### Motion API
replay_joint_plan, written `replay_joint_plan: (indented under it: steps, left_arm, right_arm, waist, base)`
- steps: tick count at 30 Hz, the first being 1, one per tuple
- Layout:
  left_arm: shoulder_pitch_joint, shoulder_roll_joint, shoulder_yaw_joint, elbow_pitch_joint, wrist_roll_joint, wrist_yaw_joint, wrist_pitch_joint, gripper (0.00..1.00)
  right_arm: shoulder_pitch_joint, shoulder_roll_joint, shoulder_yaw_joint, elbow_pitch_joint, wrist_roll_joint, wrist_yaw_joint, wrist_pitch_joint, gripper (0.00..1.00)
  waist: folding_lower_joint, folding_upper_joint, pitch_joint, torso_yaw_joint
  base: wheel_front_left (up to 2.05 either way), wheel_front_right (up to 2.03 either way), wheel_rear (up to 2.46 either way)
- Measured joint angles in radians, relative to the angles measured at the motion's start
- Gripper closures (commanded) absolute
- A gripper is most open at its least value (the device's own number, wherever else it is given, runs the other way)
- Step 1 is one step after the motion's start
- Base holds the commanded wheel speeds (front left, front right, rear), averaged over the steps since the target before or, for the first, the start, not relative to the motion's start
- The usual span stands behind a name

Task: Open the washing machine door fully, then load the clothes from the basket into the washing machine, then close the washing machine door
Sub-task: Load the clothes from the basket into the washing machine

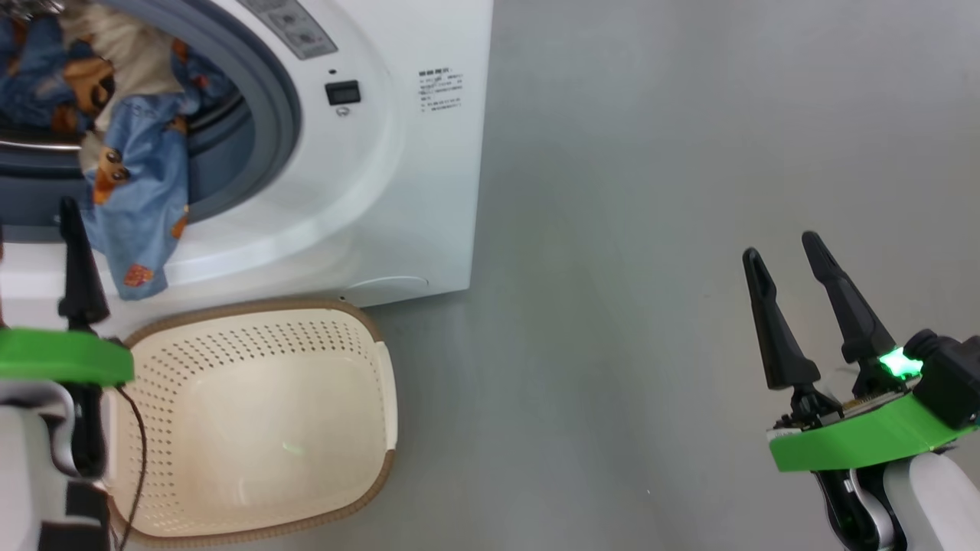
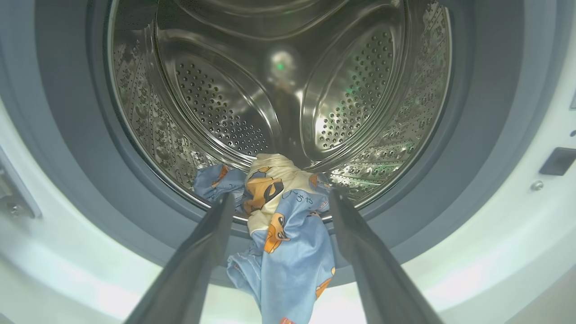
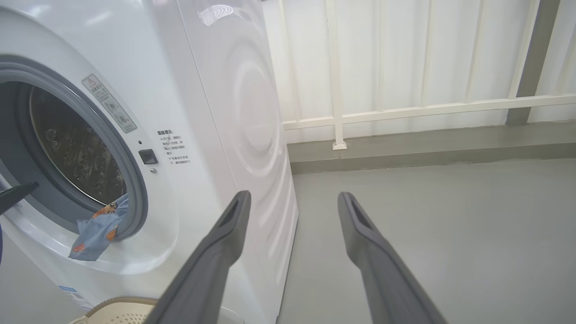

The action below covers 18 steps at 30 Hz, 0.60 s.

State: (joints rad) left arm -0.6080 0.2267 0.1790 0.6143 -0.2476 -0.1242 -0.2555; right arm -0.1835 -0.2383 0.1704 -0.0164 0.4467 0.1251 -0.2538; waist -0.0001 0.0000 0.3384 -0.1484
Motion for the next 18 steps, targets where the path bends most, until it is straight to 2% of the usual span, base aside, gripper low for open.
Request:
replay_joint_plan:
  steps: [18]
  left_arm:
    - [0.268,-0.078,0.016,-0.161,0.013,-0.003,0.000,0.00]
  right_arm:
    - [0.116,-0.013,-0.050,-0.006,0.003,0.000,0.000,0.00]
  waist:
    - [0.0000,0.0000,-0.090,0.056]
  base:
    - [0.00,0.00,0.00]
